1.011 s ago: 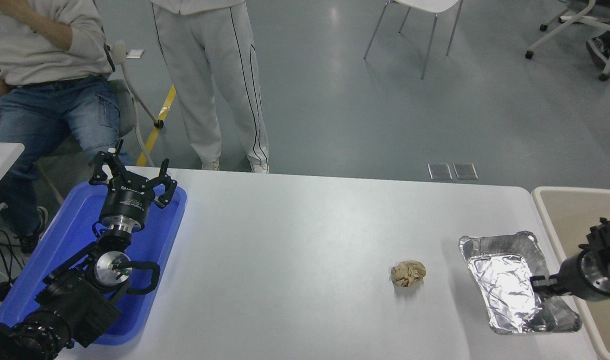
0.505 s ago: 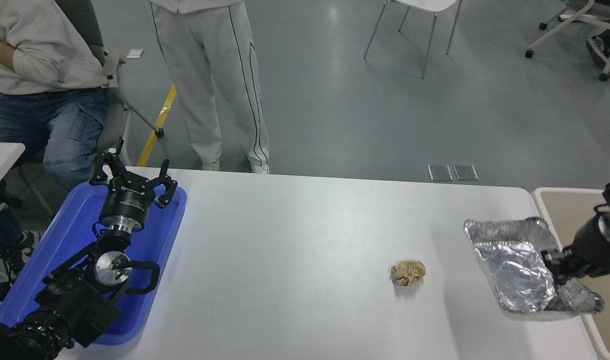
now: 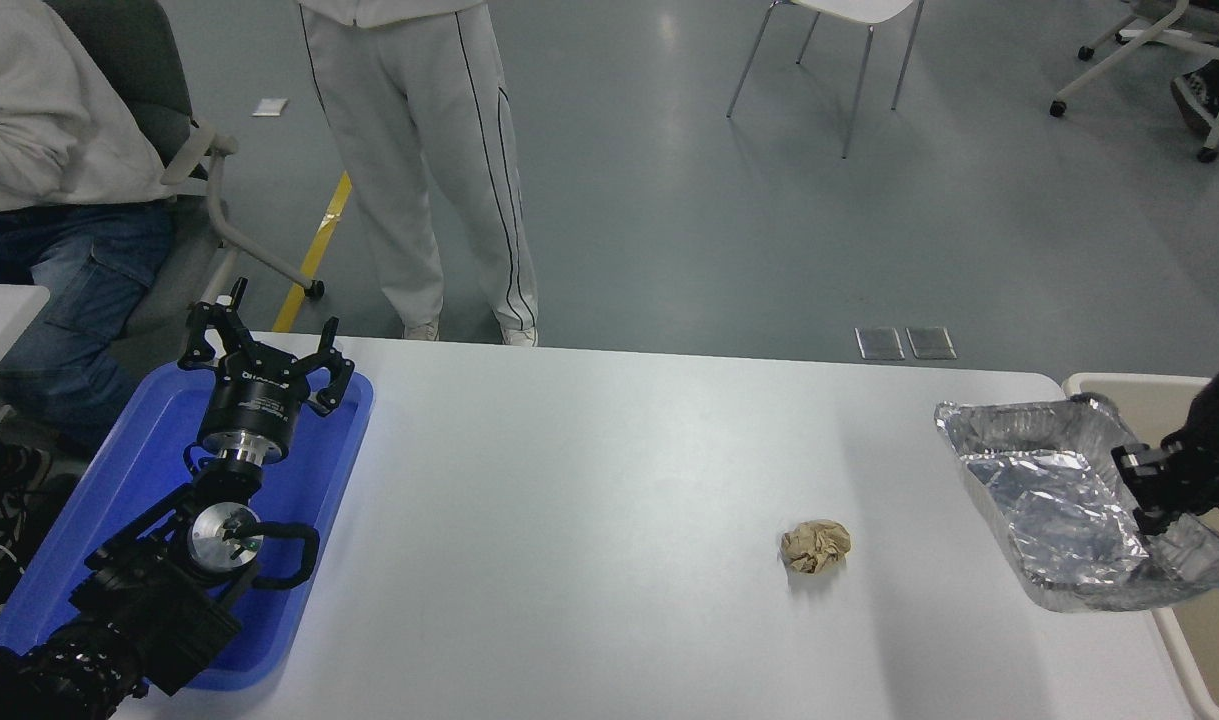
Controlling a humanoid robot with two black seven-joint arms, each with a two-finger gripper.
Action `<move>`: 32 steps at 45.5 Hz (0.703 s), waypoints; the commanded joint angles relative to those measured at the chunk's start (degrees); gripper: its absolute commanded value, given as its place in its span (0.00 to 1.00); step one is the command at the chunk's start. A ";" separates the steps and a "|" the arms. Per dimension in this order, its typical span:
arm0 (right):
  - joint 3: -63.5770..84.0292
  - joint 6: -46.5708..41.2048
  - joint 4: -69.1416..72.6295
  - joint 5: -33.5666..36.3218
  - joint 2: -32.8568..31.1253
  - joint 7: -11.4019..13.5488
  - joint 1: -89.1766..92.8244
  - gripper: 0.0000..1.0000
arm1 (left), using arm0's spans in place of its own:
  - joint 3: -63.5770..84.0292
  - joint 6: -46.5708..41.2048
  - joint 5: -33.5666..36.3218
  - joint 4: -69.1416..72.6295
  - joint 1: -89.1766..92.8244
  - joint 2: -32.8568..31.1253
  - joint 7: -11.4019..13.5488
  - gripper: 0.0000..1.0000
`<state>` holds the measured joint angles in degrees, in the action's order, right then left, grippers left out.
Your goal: Pick up foil plate and place in dustbin
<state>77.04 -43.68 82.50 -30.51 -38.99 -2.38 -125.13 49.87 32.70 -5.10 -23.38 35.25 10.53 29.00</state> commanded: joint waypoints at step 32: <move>10.41 -1.32 -0.76 3.35 -8.02 0.01 -15.58 0.00 | -0.03 -0.01 0.00 0.00 0.00 0.02 0.00 1.00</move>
<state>83.25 -44.95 82.27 -27.23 -43.53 -2.37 -138.45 49.85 32.70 -5.10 -23.38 35.24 10.54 29.00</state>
